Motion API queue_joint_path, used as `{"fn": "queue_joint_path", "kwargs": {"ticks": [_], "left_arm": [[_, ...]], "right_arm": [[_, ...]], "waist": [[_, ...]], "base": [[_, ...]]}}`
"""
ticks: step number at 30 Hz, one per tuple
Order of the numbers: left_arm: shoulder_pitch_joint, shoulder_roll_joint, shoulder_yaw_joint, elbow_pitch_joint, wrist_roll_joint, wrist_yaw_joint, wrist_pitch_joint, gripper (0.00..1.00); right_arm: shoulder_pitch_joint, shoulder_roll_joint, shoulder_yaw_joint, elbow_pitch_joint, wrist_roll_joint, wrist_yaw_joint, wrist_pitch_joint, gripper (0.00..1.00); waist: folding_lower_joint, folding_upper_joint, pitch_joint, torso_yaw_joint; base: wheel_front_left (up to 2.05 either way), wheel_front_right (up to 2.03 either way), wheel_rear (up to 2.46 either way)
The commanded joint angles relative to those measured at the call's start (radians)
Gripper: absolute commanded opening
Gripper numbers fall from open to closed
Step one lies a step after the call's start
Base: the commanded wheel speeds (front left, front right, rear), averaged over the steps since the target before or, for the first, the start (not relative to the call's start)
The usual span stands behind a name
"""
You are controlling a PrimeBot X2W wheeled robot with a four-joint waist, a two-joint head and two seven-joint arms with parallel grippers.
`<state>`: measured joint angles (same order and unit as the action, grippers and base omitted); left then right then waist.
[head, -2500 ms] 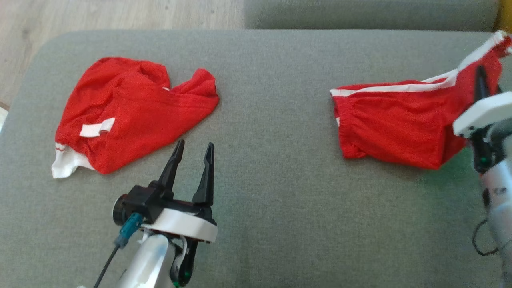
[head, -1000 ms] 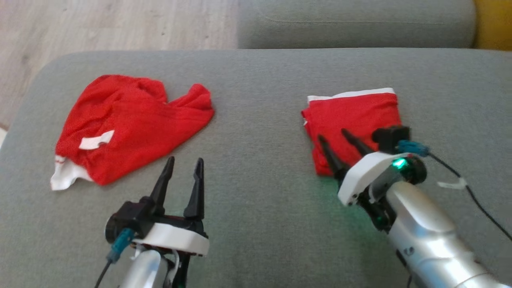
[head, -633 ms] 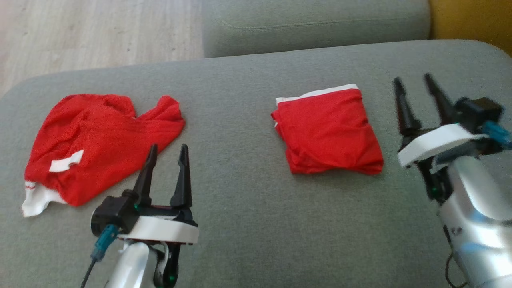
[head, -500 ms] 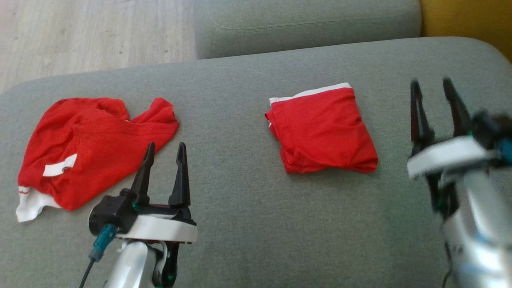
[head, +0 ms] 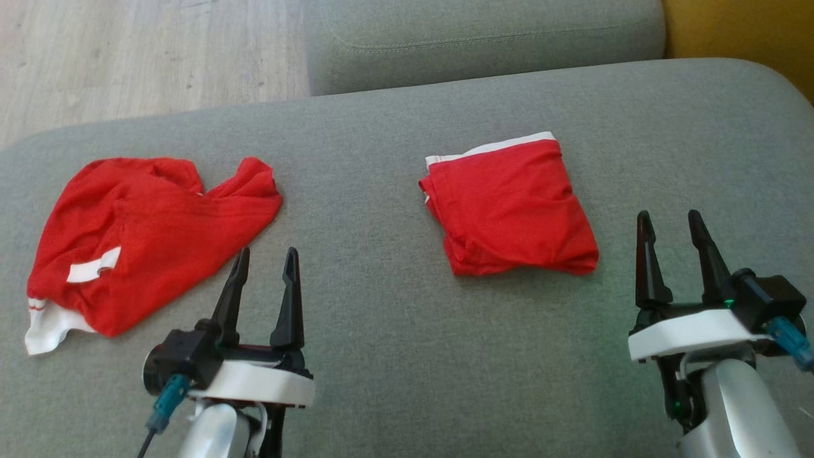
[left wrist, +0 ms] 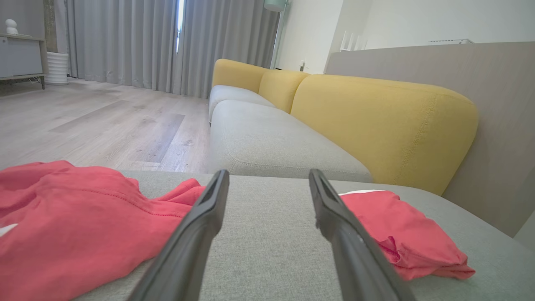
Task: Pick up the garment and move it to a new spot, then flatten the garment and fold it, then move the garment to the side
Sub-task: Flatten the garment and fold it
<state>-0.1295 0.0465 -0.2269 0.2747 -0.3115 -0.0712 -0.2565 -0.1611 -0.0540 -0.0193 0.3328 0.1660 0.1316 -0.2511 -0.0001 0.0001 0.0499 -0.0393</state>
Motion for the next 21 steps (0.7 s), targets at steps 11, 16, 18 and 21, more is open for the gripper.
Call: {"fn": "queue_joint_path", "kwargs": {"ticks": [11, 16, 18, 21], "left_arm": [[-0.063, 0.004, 0.002, -0.046, 0.007, -0.002, -0.005, 1.00], [-0.108, 0.004, -0.028, -0.055, -0.005, 0.000, -0.005, 1.00], [-0.125, 0.004, -0.044, -0.053, -0.013, 0.004, -0.005, 1.00], [-0.139, 0.004, -0.059, -0.051, -0.022, 0.007, -0.005, 1.00]], "right_arm": [[-0.097, 0.002, 0.028, -0.038, -0.031, -0.001, 0.006, 0.00], [-0.201, -0.023, 0.048, 0.009, -0.032, -0.001, 0.061, 0.00], [-0.251, -0.034, 0.045, 0.050, -0.025, -0.001, 0.080, 0.00], [-0.302, -0.049, 0.037, 0.105, -0.032, -0.001, 0.093, 0.00]], "waist": [[0.0001, -0.0001, 0.078, 0.061], [0.0001, -0.0001, 0.160, 0.118], [0.0001, -0.0001, 0.187, 0.143], [0.0001, -0.0001, 0.210, 0.166]], "base": [[0.00, 0.00, 0.00], [0.00, 0.00, 0.00], [0.00, 0.00, 0.00], [0.00, 0.00, 0.00]]}}
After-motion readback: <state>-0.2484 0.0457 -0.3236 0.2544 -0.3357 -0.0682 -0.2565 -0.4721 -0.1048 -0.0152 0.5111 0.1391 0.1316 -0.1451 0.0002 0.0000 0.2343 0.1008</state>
